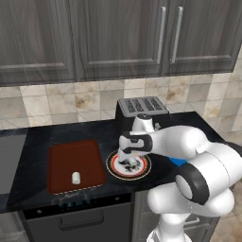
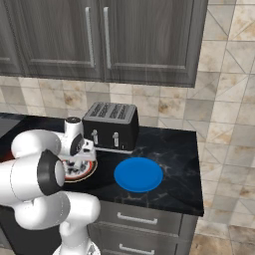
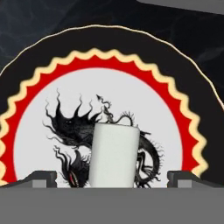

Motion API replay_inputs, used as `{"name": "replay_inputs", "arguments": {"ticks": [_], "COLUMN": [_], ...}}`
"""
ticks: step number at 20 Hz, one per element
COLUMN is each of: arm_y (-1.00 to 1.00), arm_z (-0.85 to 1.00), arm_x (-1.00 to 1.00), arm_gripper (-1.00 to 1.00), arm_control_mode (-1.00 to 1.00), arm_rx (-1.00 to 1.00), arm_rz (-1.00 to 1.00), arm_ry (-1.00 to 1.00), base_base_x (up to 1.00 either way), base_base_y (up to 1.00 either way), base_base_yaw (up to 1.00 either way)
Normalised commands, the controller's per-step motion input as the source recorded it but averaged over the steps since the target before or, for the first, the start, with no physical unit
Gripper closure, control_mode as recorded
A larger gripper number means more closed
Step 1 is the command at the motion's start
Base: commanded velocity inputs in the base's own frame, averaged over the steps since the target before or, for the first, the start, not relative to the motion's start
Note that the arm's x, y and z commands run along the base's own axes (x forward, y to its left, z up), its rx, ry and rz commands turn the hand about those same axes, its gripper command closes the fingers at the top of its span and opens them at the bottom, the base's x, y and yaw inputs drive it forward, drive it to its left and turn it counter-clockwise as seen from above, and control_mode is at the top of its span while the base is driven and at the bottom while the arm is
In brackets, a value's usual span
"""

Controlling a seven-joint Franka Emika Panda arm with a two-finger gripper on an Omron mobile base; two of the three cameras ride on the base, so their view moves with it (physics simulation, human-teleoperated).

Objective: Move the dessert items from the plates to the tray.

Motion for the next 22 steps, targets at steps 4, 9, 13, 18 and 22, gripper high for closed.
{"name": "replay_inputs", "arguments": {"ticks": [4, 9, 13, 18, 22], "arm_y": [0.00, 0.00, 0.00, 0.02, 0.02], "arm_z": [-0.15, -0.13, -0.13, -0.15, -0.02], "arm_x": [0.00, 0.01, 0.03, 0.02, 0.00], "arm_gripper": [-1.00, -1.00, -1.00, 1.00, 1.00], "arm_control_mode": [-1.00, -1.00, -1.00, -1.00, -1.00], "arm_rx": [0.00, 0.00, 0.00, 0.00, 0.00], "arm_rz": [0.02, 0.01, 0.01, 0.01, 0.00], "arm_ry": [0.01, 0.00, 0.00, 0.00, 0.00], "base_base_x": [0.00, 0.00, 0.00, 0.00, 0.00], "base_base_y": [0.00, 0.00, 0.00, 0.00, 0.00], "base_base_yaw": [0.00, 0.00, 0.00, 0.00, 0.00]}}
